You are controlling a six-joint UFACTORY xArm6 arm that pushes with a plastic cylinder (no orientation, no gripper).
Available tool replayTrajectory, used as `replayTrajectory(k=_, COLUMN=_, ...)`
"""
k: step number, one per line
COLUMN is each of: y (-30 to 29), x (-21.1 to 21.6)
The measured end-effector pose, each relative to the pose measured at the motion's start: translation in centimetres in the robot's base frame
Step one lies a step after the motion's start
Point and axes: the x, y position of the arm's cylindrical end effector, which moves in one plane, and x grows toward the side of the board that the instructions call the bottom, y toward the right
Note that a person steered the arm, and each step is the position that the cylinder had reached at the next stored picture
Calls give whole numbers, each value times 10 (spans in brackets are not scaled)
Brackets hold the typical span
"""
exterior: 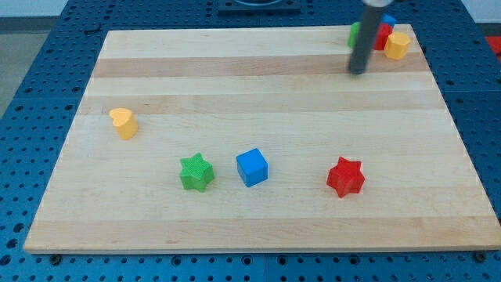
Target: Move your arm towards the yellow heart
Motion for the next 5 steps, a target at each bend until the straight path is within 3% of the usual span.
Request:
replayTrajectory(k=3, y=-263, x=130)
replayTrajectory(k=4, y=-337, x=154)
replayTrajectory(k=5, y=-371, x=148)
